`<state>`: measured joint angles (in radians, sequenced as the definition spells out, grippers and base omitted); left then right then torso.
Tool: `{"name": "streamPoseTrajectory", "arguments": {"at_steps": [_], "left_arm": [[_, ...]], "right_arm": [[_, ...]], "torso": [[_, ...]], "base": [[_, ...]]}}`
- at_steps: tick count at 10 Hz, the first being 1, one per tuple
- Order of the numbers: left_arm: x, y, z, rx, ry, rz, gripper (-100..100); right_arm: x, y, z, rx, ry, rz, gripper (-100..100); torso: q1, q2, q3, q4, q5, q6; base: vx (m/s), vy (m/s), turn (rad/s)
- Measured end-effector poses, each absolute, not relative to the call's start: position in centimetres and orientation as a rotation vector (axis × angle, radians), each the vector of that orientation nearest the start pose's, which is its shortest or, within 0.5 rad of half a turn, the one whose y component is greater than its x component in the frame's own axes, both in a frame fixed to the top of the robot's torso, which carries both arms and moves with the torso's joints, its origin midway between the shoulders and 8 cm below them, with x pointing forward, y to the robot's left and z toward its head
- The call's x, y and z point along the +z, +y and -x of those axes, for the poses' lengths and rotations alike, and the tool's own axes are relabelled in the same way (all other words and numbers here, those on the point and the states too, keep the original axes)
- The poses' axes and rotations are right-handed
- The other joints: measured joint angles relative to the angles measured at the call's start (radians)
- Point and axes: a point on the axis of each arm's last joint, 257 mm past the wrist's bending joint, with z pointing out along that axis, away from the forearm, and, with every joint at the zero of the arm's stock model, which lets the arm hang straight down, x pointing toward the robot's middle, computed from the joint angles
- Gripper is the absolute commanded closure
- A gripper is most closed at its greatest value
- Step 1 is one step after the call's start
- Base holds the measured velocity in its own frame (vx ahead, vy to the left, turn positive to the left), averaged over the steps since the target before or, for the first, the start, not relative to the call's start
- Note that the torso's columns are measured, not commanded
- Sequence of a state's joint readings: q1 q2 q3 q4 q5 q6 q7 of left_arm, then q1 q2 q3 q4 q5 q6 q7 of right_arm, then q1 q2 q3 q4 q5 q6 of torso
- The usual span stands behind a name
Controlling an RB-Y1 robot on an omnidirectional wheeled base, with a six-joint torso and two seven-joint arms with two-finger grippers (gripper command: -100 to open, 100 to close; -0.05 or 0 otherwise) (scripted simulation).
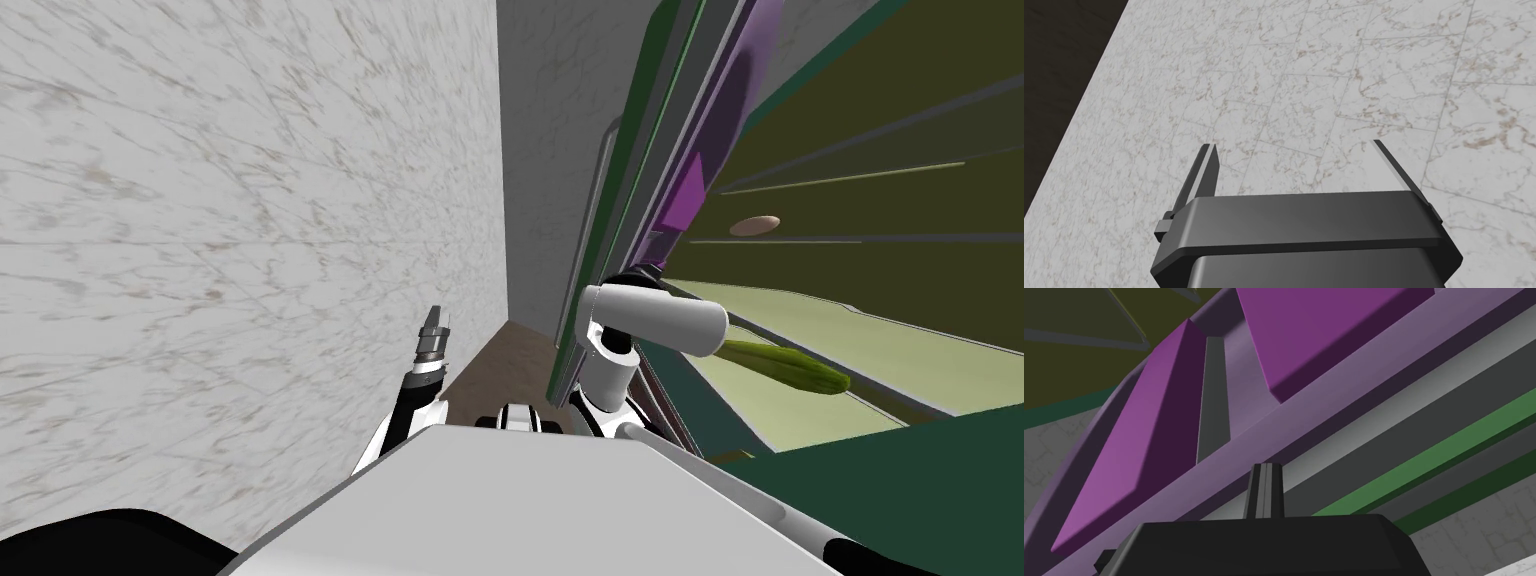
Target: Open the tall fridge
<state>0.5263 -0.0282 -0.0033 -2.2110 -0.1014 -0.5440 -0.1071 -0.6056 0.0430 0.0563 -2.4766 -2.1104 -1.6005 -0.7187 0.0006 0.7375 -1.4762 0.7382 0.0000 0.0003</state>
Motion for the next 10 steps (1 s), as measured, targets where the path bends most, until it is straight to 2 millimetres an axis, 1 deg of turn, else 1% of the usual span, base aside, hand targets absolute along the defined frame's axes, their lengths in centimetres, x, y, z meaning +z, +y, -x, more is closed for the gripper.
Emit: {"name": "streamPoseTrajectory", "arguments": {"at_steps": [1,2,3,4,7,8,10], "left_arm": [[-0.7,27.2,-34.9,-1.127,0.712,0.608,0],[-0.7,27.2,-34.9,-1.127,0.712,0.608,0],[-0.7,27.3,-34.9,-1.127,0.712,0.607,0],[-0.7,27.3,-34.9,-1.127,0.712,0.607,0],[-0.7,27.3,-34.9,-1.127,0.712,0.607,0],[-0.7,27.3,-34.9,-1.127,0.712,0.607,0],[-0.7,27.3,-34.9,-1.127,0.712,0.607,0]], "right_arm": [[10.7,-34.2,-40.5,-1.335,1.781,0.149,100],[10.7,-34.8,-40.3,-1.359,1.789,0.125,100],[10.8,-34.9,-40.3,-1.362,1.788,0.122,-100],[11.2,-35.3,-40.1,-1.393,1.773,0.117,-100],[13.3,-37.2,-39.4,-1.513,1.717,0.089,-100],[13.9,-38.0,-39.2,-1.549,1.704,0.078,-100],[14.7,-39.1,-38.3,-1.616,1.681,0.054,-100]], "torso": [[0.003,-0.001,-0.001,-0.001,0.001,0.000],[0.002,-0.001,-0.001,-0.001,0.001,0.000],[-0.006,0.006,0.003,0.001,-0.001,0.000],[-0.010,0.009,0.006,0.002,-0.003,0.000],[0.000,0.000,0.000,0.000,0.000,0.000],[0.001,-0.002,-0.001,-0.001,0.001,0.000],[0.001,-0.002,-0.001,-0.001,0.000,0.000]], "base": [[0.246,0.240,-0.002],[0.115,0.114,-0.005],[0.039,0.035,0.000],[0.035,0.020,-0.010],[0.037,0.019,-0.010],[0.067,0.038,-0.013],[0.095,0.058,-0.024]]}}
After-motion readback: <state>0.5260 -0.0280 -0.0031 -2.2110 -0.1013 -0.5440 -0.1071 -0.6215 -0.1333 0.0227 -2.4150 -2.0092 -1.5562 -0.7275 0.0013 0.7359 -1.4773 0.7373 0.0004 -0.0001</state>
